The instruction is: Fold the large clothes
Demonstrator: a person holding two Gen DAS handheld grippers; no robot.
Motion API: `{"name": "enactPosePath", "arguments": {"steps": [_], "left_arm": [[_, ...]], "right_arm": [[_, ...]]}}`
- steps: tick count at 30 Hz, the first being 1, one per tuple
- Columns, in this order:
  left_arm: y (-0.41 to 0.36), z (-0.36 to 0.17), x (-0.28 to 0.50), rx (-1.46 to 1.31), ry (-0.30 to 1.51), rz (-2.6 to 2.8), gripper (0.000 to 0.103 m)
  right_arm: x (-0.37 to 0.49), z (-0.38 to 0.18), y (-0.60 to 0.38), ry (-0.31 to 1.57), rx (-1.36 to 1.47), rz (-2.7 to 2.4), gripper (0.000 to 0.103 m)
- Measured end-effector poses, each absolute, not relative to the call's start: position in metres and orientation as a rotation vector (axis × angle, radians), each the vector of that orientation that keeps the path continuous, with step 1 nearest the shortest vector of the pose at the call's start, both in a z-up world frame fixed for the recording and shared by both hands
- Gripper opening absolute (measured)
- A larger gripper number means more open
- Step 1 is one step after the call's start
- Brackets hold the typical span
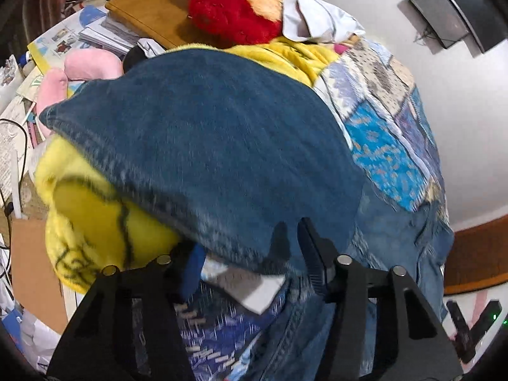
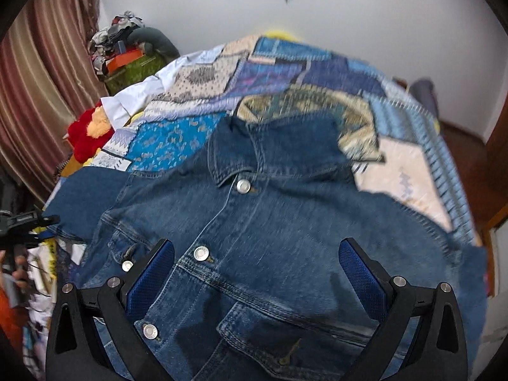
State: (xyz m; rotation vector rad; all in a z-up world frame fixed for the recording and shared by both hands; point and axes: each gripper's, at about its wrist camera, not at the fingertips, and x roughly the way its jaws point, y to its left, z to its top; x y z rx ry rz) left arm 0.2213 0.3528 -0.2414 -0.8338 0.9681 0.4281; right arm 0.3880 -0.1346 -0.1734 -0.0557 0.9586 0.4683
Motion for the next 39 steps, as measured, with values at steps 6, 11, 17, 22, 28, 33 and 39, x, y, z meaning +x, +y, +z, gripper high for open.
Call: {"name": "enactPosePath", "arguments": {"steps": [6,11,17,22,28,33,39], "left_arm": [[0.348,-0.218,0.242,-0.599,0.968,0.572,0.015],[0.307,-0.165,0.251,-0.335,0.859,0.587,0.010],[0.226,-0.122,0.280,-0.176,0.759,0.344,0.008],[0.172,-0.177,0.313,-0.174,0.928,0.172,0.008],[0.164,-0.259,0.319,-0.249,1.136,0.177,0.008],[0.180,-0.257,0.289,-0.310,1.151,0.179,0.069],[0.232,-0.231,0.232,-0.414,1.022,0.253,0.072]], "right_arm": [[0.396,-0.184,-0.143,1.023,0.029,0.470,0.103],[0.389,-0.176,-0.146,0.987,-0.016,0.467,0.103],[0.367,-0.152,-0.150,0.898,-0.105,0.483,0.103],[0.349,-0.129,-0.161,0.842,-0.102,0.484,0.103],[0.325,-0.109,-0.179,0.788,-0.111,0.464,0.103],[0.314,-0.102,-0.186,0.760,-0.138,0.453,0.103],[0.316,-0.107,-0.174,0.775,-0.117,0.479,0.103]]}}
